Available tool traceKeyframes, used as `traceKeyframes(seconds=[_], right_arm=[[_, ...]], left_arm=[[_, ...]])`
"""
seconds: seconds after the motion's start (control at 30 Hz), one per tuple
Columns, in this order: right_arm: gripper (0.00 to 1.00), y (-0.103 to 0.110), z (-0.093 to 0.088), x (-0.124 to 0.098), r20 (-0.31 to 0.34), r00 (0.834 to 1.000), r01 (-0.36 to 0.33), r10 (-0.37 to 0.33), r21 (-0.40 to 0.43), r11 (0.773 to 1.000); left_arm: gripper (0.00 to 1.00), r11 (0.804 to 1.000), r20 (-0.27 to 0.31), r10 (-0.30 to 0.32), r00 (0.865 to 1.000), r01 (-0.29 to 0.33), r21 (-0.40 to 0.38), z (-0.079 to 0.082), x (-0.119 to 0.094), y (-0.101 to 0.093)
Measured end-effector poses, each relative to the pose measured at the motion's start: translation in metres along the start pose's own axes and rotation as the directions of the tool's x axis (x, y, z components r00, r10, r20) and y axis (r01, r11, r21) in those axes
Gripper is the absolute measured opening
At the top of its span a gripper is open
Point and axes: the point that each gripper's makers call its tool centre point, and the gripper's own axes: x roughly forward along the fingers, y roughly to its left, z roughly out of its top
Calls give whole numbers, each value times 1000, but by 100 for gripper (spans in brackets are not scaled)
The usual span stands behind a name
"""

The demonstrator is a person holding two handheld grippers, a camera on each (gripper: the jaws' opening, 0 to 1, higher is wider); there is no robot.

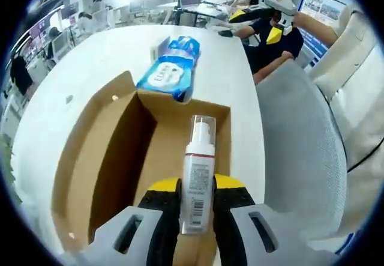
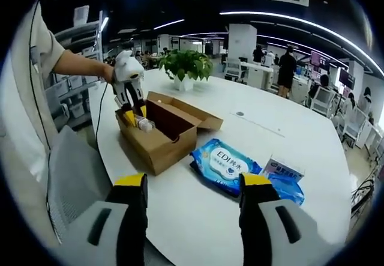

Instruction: Operate the shoe box by opening the lid, removing the specified soft item, and placing it in the target area until the item is outside and the box remains undamaged.

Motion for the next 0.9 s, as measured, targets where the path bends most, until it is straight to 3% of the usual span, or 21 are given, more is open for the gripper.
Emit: traceKeyframes(seconds=[0.3,0.9], right_arm=[[54,11,7,5,24,999,-40,40,-27,999],[42,34,20,18,41,990,-131,134,-71,989]], left_arm=[[17,998,42,-24,999,22,60,24,0,-18],[17,991,90,-59,994,48,127,49,-3,-43]])
